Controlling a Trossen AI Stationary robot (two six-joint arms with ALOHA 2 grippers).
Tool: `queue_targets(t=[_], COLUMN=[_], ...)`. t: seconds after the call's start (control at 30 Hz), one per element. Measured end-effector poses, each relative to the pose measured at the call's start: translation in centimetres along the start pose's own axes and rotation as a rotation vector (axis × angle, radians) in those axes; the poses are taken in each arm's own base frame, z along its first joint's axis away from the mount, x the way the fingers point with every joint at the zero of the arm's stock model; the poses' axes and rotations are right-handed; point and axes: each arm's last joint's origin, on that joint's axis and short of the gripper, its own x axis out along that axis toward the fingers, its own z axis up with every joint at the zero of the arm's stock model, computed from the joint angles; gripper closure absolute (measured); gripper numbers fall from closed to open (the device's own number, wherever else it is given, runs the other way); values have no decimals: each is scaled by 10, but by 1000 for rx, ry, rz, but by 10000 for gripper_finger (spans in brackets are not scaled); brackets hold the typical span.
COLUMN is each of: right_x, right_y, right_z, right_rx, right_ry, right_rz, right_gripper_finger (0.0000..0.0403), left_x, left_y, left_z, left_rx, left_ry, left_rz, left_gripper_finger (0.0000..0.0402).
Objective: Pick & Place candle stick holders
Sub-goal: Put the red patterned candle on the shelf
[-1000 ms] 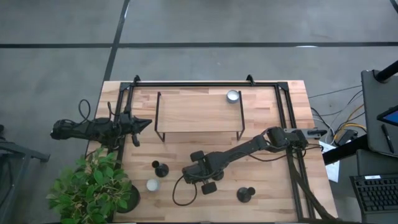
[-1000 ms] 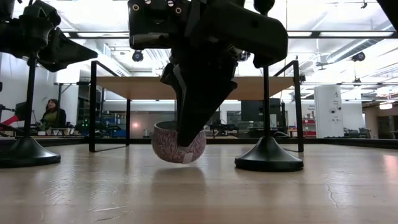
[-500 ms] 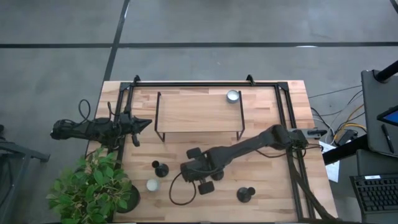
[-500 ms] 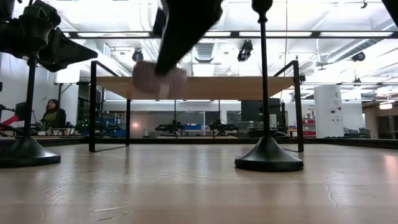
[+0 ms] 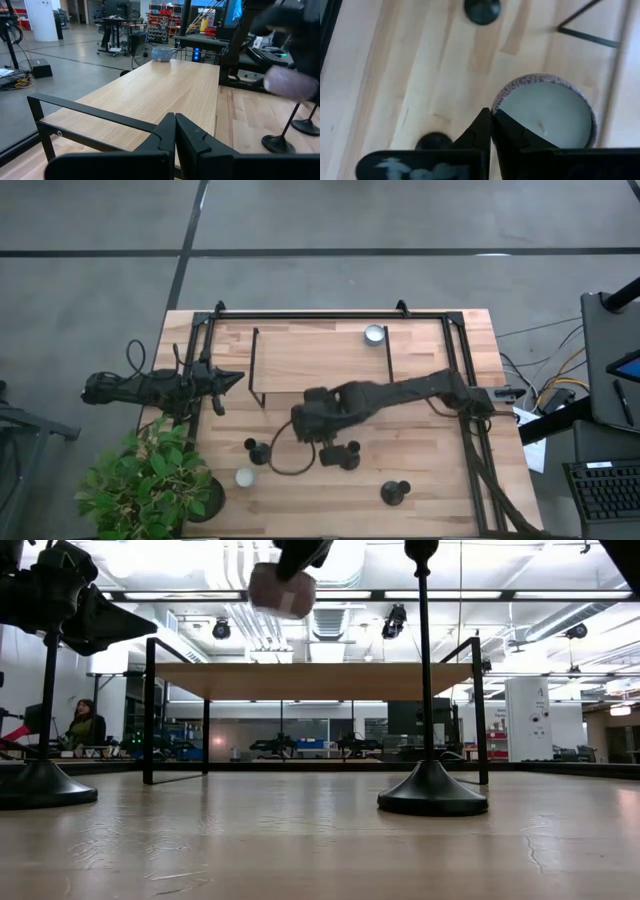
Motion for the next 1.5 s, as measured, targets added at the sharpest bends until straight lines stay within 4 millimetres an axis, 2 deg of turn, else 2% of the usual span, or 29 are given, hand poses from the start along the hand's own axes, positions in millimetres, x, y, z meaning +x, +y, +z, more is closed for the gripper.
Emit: queue_targets(t=[0.43,0.57,0.77,1.03,1.3,1.5], right_x=[-66,-78,-85,-81,-84,-94], right_y=[-62,-81,-103,-119,-114,-110], right_z=[-32,-45,-56,-63,-77,-101], right_rx=[234,289,326,326,344,384], right_ry=[48,87,101,107,97,11], right_rz=[-56,-69,39,100,93,71], right_gripper_finger=[394,394,394,394,394,394], left_x=[0,0,0,0,0,0], left_y=[0,0,0,0,0,0], left_z=[0,0,0,0,0,0], left_rx=[0,0,-1,-1,-1,-1], left_ry=[-1,-1,-1,-1,-1,-1], left_rz=[0,0,0,0,0,0], left_gripper_finger=[394,394,394,394,394,394])
